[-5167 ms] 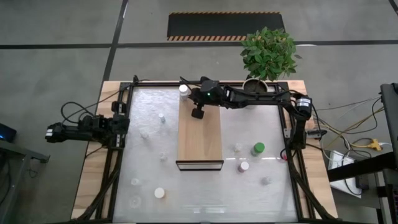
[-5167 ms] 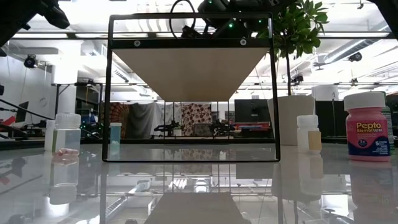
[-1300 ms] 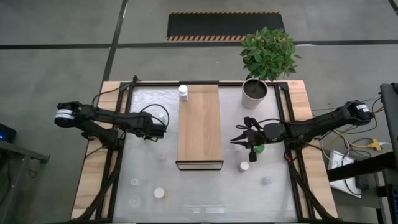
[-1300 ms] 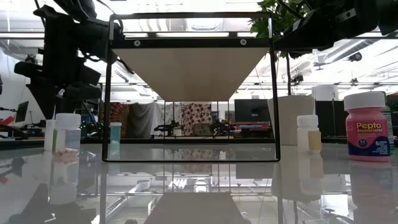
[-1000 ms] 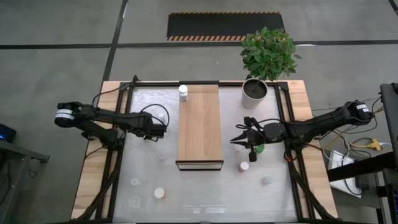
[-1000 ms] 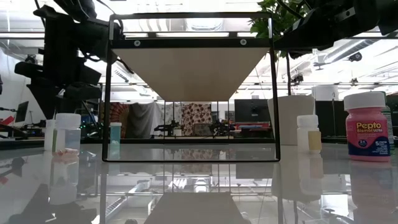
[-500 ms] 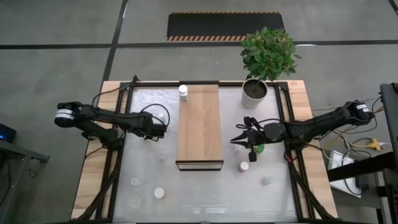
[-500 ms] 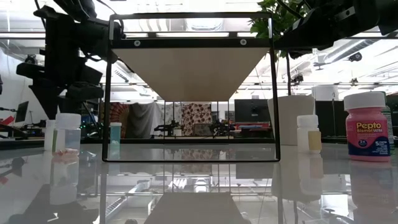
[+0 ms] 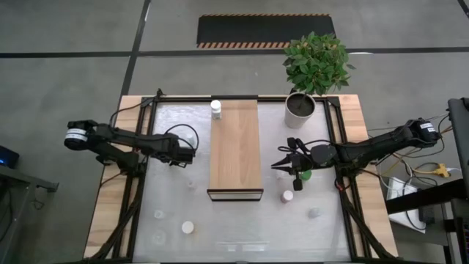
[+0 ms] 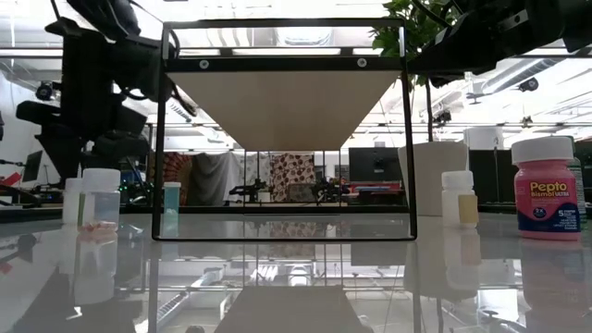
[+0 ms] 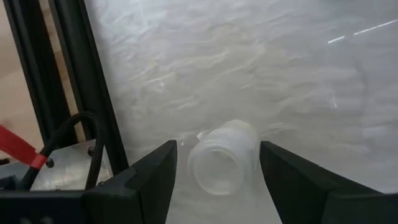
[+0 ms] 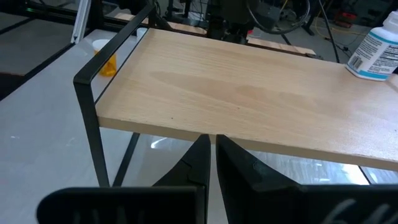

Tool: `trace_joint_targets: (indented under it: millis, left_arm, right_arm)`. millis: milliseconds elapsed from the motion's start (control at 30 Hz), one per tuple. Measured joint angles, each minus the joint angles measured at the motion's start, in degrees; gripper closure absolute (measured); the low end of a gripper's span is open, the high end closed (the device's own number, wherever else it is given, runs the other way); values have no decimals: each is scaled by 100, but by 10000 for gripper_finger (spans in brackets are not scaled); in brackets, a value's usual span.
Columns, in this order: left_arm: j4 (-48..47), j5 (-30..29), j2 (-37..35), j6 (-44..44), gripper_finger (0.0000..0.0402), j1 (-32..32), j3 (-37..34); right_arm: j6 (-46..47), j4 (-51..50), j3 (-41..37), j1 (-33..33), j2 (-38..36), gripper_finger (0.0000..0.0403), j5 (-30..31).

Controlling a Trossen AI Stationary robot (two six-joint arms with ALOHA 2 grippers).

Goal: Pick and place medicine bottles onto shelf by color
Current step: Put the transparent pill bottle on the shelf

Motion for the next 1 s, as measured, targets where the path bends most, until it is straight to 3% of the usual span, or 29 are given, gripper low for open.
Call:
trace_joint_targets:
  millis: [200, 500, 633, 833, 1000]
  left_arm:
    - [41, 22, 0, 0, 195, 0, -38]
    - [25, 58, -3, 50, 282, 0, -16]
    - [-55, 166, -13, 226, 286, -18, 213]
    - [-420, 348, 5, 1056, 283, -53, 1220]
    - [-1289, 471, 198, 1810, 281, -139, 2678]
  right_arm:
    - [-11, 0, 0, 1, 0, 385, 0]
    - [39, 0, 0, 2, 0, 385, 0]
    - [46, 0, -2, 0, 0, 385, 0]
    - [42, 0, -2, 1, 0, 385, 0]
    - [42, -2, -2, 1, 0, 385, 0]
